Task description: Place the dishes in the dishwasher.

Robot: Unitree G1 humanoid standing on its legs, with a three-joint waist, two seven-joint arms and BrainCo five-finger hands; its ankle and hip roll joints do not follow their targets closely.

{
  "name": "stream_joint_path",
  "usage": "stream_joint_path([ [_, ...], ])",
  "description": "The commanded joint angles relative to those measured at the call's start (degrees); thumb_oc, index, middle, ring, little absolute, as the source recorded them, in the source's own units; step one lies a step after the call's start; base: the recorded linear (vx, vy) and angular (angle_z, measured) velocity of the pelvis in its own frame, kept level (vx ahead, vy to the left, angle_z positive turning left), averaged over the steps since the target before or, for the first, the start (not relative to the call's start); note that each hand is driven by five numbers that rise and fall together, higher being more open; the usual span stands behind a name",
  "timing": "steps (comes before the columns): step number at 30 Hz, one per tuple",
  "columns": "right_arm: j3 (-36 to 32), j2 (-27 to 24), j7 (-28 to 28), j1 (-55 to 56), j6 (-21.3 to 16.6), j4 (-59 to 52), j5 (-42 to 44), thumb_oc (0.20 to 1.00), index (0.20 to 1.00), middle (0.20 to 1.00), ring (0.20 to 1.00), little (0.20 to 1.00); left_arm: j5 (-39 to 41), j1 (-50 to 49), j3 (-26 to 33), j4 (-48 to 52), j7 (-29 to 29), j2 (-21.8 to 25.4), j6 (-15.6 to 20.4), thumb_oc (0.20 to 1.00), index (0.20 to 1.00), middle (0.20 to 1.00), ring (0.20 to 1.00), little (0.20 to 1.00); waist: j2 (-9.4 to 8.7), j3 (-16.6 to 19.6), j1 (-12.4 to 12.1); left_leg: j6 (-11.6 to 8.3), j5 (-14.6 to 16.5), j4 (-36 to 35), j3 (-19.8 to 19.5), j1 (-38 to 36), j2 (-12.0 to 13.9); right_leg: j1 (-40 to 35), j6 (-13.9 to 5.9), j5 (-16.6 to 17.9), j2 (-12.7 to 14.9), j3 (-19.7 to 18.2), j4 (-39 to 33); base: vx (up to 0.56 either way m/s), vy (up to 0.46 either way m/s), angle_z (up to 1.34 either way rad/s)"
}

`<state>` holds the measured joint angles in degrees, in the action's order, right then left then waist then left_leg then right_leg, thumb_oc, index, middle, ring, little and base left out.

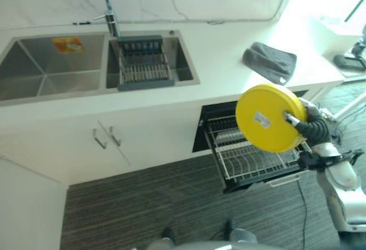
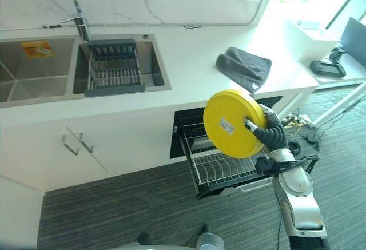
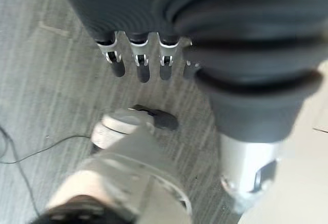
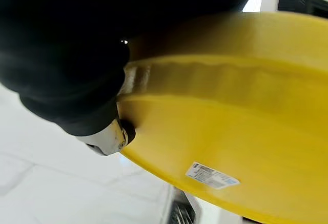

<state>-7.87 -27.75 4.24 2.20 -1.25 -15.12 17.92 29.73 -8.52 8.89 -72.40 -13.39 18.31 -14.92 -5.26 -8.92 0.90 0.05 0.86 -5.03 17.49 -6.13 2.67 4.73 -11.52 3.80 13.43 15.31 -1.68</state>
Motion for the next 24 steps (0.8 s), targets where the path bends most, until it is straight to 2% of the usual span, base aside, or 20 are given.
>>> stream_joint_path([
  [1, -3.4, -4.6, -2.5, -4.1, -6.6, -3.7, -0.6, 0.200, 0.200, 0.200, 0.200, 0.200, -3.3, 1.7, -1.3, -2.0, 1.3, -1.6, -0.5, 1.000, 1.000, 1.000, 1.000, 1.000, 2.66, -0.3, 0.4, -3.74, 1.2, 0.5, -3.5, 0.6, 5.9, -5.8, -0.13, -1.8, -1.3, -0.8, 2.1, 0.17, -0.371, -0.12],
  [6, -3.8, -7.3, -1.5, -4.8, -4.4, -4.5, -2.8, 0.200, 0.200, 0.200, 0.200, 0.200, -3.9, 0.0, -1.8, -1.6, 2.4, -3.9, -0.7, 1.000, 1.000, 1.000, 1.000, 1.000, 2.86, 0.6, 0.7, -6.10, 1.3, 5.0, -4.1, 0.2, 7.9, -8.7, 2.82, -4.1, -3.8, -2.1, 0.8, 0.20, -0.340, 0.08],
  [9, -4.3, -9.9, -0.6, -5.5, -3.2, -4.6, -2.4, 0.200, 0.200, 0.200, 0.200, 0.200, -3.7, -1.2, -1.4, -1.9, 2.7, -5.2, 0.7, 1.000, 1.000, 1.000, 1.000, 1.000, 2.63, 0.1, 0.6, -7.49, 1.0, 14.3, -4.3, 3.1, 9.4, -10.0, 4.72, -4.5, -4.5, -1.8, -0.4, 0.10, -0.276, -0.05],
  [11, -4.3, -11.3, -0.2, -6.1, -3.2, -4.4, -4.0, 0.200, 0.200, 0.200, 0.200, 0.200, -4.6, -1.8, -1.3, -1.9, 2.2, -5.7, 1.2, 1.000, 1.000, 1.000, 1.000, 1.000, 2.66, -0.4, 0.1, -7.80, 0.8, 20.7, -6.6, 5.9, 8.6, -10.3, 5.56, -4.4, -4.6, -2.0, -0.8, 0.05, -0.122, -0.08],
  [12, -3.6, -12.6, 0.6, -7.2, -2.7, -4.1, -5.2, 0.200, 0.200, 0.200, 0.200, 0.200, -5.3, -2.6, -1.6, -1.7, 1.6, -6.1, 1.3, 1.000, 1.000, 1.000, 1.000, 1.000, 3.19, -0.9, -0.7, -7.56, 1.3, 19.6, -9.1, 7.2, 7.0, -10.5, 5.48, -4.6, -4.9, -3.0, -0.9, 0.09, 0.105, -0.09],
  [14, -1.8, -13.1, 2.3, -8.8, -2.6, -3.5, -7.5, 0.200, 0.200, 0.200, 0.200, 0.200, -5.9, -2.6, -1.9, -1.6, 1.4, -6.1, 0.6, 1.000, 1.000, 1.000, 1.000, 1.000, 4.26, -1.1, -1.3, -8.42, -1.1, 10.7, -8.4, 7.5, 8.0, -11.2, 4.61, -5.5, -5.0, -3.4, -1.0, 0.08, 0.210, -0.11],
  [15, -1.3, -13.1, 2.6, -9.0, -2.8, -3.7, -9.0, 0.200, 0.200, 0.200, 0.200, 0.200, -6.5, -2.3, -1.8, -1.9, 1.2, -6.0, 0.8, 1.000, 1.000, 1.000, 1.000, 1.000, 4.80, -1.4, -1.7, -9.26, -3.7, 8.8, -8.4, 8.4, 9.0, -11.7, 4.41, -6.0, -5.0, -3.0, -0.8, 0.04, 0.193, -0.14],
  [17, 0.2, -14.2, 3.9, -9.3, -5.0, -3.3, -12.5, 0.200, 0.200, 0.200, 0.200, 0.200, -5.9, -1.8, -1.7, -1.9, 1.9, -5.5, 0.4, 1.000, 1.000, 1.000, 1.000, 1.000, 5.10, -1.2, -1.8, -8.19, -1.8, 6.3, -9.8, 6.6, 7.8, -11.7, 3.84, -6.5, -3.9, -2.7, -0.2, 0.05, 0.221, -0.07],
  [19, 0.0, -14.7, 5.4, -8.2, -6.0, -4.3, -14.2, 0.200, 0.200, 0.200, 0.200, 0.200, -5.3, -1.2, -0.3, -1.8, 2.4, -4.5, -0.4, 1.000, 1.000, 1.000, 1.000, 1.000, 5.34, -0.8, -1.7, -7.77, -1.3, 4.8, -9.6, 4.8, 7.0, -11.6, 2.97, -6.5, -3.0, -2.1, 0.5, 0.05, 0.191, -0.16],
  [22, -0.2, -15.1, 6.8, -7.0, -6.6, -4.9, -15.4, 0.200, 0.200, 0.200, 0.200, 0.200, -7.2, -1.0, 0.8, -1.4, 1.7, -2.5, -1.2, 1.000, 1.000, 1.000, 1.000, 1.000, 5.31, -0.5, -1.7, -7.06, 0.0, 5.0, -9.1, 3.4, 6.3, -11.7, 1.77, -6.6, -1.7, -1.6, 1.8, 0.07, 0.152, 0.00],
  [23, 0.9, -15.5, 7.8, -7.3, -7.4, -5.2, -18.1, 0.200, 0.200, 0.200, 0.200, 0.200, -5.0, -1.2, 1.1, -0.8, 2.4, -1.2, -0.9, 1.000, 1.000, 1.000, 1.000, 1.000, 5.11, -0.5, -2.1, -6.35, 1.4, 6.6, -8.9, 3.5, 5.7, -11.9, 1.09, -6.5, -0.6, -1.7, 2.1, 0.07, 0.177, 0.11],
  [24, 1.2, -15.6, 7.9, -7.5, -7.4, -5.3, -18.7, 0.200, 0.200, 0.200, 0.200, 0.200, -4.3, -1.2, 1.4, -0.6, 2.4, -0.9, -1.0, 1.000, 1.000, 1.000, 1.000, 1.000, 5.08, -0.5, -2.2, -6.27, 1.6, 7.0, -8.9, 3.7, 5.7, -11.9, 1.02, -6.5, -0.4, -1.8, 2.0, 0.04, 0.171, -0.01],
])
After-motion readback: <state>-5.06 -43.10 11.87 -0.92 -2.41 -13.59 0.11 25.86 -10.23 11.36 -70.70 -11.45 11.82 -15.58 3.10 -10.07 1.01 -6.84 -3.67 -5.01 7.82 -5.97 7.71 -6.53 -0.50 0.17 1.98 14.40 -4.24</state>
